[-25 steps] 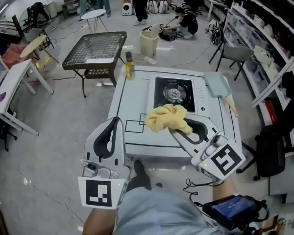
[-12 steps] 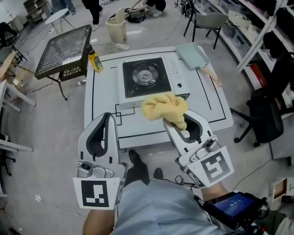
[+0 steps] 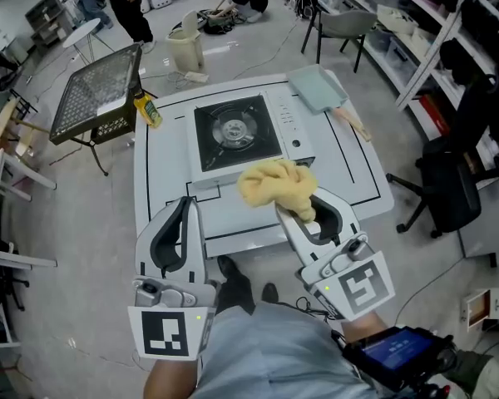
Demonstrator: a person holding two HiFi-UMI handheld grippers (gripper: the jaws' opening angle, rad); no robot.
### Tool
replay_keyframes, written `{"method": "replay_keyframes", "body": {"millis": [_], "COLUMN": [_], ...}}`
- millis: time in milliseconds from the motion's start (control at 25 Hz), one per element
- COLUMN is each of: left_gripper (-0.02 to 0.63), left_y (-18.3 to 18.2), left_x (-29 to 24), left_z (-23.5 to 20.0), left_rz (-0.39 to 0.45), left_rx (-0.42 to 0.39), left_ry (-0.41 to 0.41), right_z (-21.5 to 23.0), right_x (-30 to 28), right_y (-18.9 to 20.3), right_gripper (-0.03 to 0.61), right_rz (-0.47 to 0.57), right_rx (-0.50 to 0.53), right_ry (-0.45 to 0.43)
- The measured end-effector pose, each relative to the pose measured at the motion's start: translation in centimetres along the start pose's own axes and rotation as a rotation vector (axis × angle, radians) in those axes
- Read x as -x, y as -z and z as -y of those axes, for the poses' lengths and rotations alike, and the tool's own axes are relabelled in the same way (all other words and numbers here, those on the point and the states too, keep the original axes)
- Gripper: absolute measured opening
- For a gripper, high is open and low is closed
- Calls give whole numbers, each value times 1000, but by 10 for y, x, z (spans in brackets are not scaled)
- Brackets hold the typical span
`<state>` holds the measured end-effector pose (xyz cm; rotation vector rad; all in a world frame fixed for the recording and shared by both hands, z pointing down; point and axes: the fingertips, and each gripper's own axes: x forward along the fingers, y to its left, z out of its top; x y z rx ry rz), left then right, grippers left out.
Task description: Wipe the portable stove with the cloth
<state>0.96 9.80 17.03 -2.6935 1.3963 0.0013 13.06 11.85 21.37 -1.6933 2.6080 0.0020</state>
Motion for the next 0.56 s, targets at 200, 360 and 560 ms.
{"method": "replay_keyframes", "body": {"millis": [200, 360, 560], "left_gripper": [18, 18, 18], "left_y": [3, 3, 7], "left_x": [-7, -8, -17], "left_z": [2, 2, 5], "left_rz": [-7, -8, -9], "left_rx": [2, 0, 2], "left_ry": [8, 14, 13], "right_z": [6, 7, 15], "right_x": [-4, -4, -7], "right_y": [1, 3, 10], "right_gripper": [123, 123, 124], "right_rz": [-4, -4, -8], "right_rx": [6, 0, -6], "right_ry": [7, 12, 7]}}
